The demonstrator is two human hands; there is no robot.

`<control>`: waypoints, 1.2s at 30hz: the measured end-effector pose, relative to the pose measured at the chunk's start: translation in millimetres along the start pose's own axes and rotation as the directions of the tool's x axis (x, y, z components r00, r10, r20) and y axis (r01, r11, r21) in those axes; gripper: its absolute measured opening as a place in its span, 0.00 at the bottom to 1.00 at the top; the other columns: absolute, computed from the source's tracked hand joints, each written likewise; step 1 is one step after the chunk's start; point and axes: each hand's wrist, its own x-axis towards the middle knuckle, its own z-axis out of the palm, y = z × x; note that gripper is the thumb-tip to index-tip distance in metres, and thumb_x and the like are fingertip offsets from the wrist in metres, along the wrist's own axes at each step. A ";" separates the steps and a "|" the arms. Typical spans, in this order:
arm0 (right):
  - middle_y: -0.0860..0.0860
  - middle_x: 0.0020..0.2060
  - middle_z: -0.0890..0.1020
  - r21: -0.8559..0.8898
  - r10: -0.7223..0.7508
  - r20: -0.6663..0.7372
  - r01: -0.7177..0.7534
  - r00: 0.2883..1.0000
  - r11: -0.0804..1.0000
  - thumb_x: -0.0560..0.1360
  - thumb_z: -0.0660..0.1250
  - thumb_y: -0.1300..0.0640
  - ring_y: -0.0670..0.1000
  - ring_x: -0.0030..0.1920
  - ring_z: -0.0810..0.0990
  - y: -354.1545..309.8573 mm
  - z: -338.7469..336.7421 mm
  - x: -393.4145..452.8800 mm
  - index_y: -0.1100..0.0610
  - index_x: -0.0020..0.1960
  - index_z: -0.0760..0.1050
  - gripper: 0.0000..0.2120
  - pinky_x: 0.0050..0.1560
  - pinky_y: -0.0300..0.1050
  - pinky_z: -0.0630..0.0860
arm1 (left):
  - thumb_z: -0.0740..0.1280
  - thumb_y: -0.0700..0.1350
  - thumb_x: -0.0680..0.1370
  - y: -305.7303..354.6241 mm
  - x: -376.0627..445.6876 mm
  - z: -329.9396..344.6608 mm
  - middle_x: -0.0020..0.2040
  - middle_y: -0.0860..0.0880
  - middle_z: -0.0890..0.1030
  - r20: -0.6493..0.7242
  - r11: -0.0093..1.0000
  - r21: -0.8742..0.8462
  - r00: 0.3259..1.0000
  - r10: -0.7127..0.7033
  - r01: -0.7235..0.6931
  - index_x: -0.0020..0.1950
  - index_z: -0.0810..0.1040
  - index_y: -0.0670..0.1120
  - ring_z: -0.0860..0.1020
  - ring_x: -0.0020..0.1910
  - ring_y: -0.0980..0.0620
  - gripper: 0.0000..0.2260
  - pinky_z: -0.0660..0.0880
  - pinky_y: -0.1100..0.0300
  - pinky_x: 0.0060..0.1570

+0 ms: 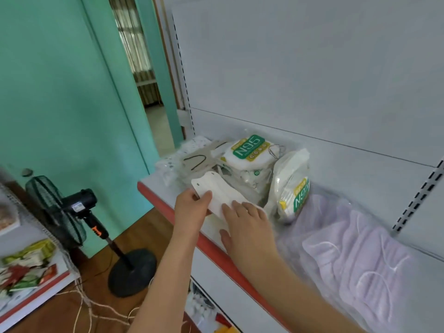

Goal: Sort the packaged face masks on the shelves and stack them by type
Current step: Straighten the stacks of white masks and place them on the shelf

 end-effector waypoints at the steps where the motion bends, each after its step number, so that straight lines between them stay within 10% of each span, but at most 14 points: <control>1: 0.56 0.63 0.79 -0.028 0.051 0.011 -0.051 0.999 0.998 0.71 0.74 0.50 0.61 0.62 0.79 4.1 3.7 -3.4 0.55 0.67 0.76 0.26 0.61 0.57 0.76 | 0.68 0.39 0.81 -0.5 3.2 -2.1 0.45 0.50 0.84 -0.004 1.000 0.003 1.000 0.009 -0.009 0.45 0.80 0.49 0.84 0.46 0.51 0.07 0.80 0.62 0.38; 7: 0.47 0.50 0.82 0.210 0.133 0.006 -0.131 0.991 0.969 0.84 0.54 0.51 0.52 0.49 0.80 25.0 -16.6 -9.2 0.48 0.63 0.73 0.12 0.44 0.46 0.75 | 0.63 0.53 0.84 10.9 13.5 -4.1 0.49 0.47 0.85 -0.003 0.991 -0.132 0.999 0.038 -0.038 0.51 0.80 0.50 0.85 0.42 0.56 0.10 0.81 0.63 0.38; 11: 0.49 0.28 0.74 0.678 0.309 -0.070 -0.182 0.948 0.712 0.82 0.60 0.54 0.47 0.30 0.72 33.5 -42.9 -5.1 0.49 0.40 0.74 0.12 0.35 0.47 0.69 | 0.51 0.71 0.79 7.0 17.2 -5.8 0.70 0.50 0.76 0.016 0.981 -0.029 0.981 0.193 -0.192 0.72 0.71 0.55 0.76 0.65 0.54 0.30 0.72 0.53 0.68; 15: 0.58 0.44 0.82 0.658 0.480 0.018 -0.372 0.877 0.655 0.78 0.63 0.61 0.58 0.44 0.81 37.0 -38.2 8.8 0.60 0.54 0.78 0.08 0.45 0.49 0.75 | 0.52 0.65 0.82 -6.0 15.1 -2.5 0.78 0.54 0.65 0.073 0.668 0.478 0.784 0.617 -0.570 0.76 0.68 0.58 0.59 0.78 0.55 0.25 0.58 0.52 0.77; 18: 0.58 0.51 0.82 0.505 0.465 0.049 -0.424 0.884 0.752 0.78 0.62 0.61 0.58 0.52 0.80 33.0 -24.8 9.0 0.58 0.64 0.73 0.15 0.50 0.48 0.77 | 0.54 0.64 0.80 -30.5 17.3 8.1 0.77 0.54 0.68 0.326 0.309 0.766 0.755 0.568 -0.563 0.68 0.77 0.60 0.55 0.81 0.49 0.22 0.45 0.41 0.79; 22: 0.56 0.57 0.79 0.347 0.346 0.078 -0.351 0.935 0.870 0.82 0.60 0.49 0.55 0.57 0.78 28.5 -33.9 -8.6 0.58 0.69 0.67 0.20 0.53 0.46 0.75 | 0.58 0.61 0.82 -38.6 20.8 17.2 0.78 0.57 0.66 0.480 0.353 0.772 0.848 0.223 -0.529 0.73 0.72 0.62 0.55 0.80 0.55 0.19 0.37 0.42 0.78; 26: 0.47 0.56 0.81 0.516 0.326 -0.034 -0.262 0.945 0.815 0.79 0.65 0.49 0.43 0.55 0.77 52.1 -86.6 -66.6 0.51 0.65 0.77 0.15 0.52 0.29 0.69 | 0.62 0.54 0.80 2.3 4.7 24.9 0.70 0.50 0.75 0.427 0.319 0.751 0.794 0.433 -0.578 0.65 0.79 0.54 0.70 0.71 0.46 0.15 0.58 0.38 0.74; 30: 0.40 0.53 0.81 0.578 0.628 -0.335 -0.373 0.702 0.726 0.79 0.66 0.51 0.39 0.53 0.77 146.1 -138.1 -148.2 0.49 0.60 0.80 0.11 0.52 0.27 0.71 | 0.64 0.39 0.78 46.4 -108.1 113.1 0.53 0.43 0.80 0.121 0.547 0.239 0.584 0.803 -0.802 0.55 0.81 0.41 0.77 0.53 0.44 0.08 0.71 0.55 0.57; 33: 0.46 0.56 0.81 0.578 0.790 -0.471 -0.539 0.391 0.612 0.81 0.63 0.53 0.43 0.53 0.79 233.6 -175.2 -246.1 0.52 0.62 0.79 0.12 0.52 0.38 0.76 | 0.64 0.37 0.80 45.4 -229.6 214.0 0.54 0.50 0.80 0.460 0.615 -0.102 0.511 0.726 -0.782 0.56 0.80 0.46 0.77 0.51 0.53 0.09 0.70 0.73 0.49; 36: 0.50 0.56 0.81 0.558 0.829 -0.552 -0.697 0.093 0.450 0.80 0.62 0.54 0.48 0.55 0.80 298.7 -210.0 -375.9 0.53 0.63 0.78 0.13 0.54 0.44 0.76 | 0.67 0.40 0.79 22.3 -354.8 300.2 0.55 0.53 0.81 0.818 0.724 -0.211 0.287 0.499 -0.657 0.57 0.80 0.52 0.80 0.52 0.54 0.10 0.72 0.70 0.50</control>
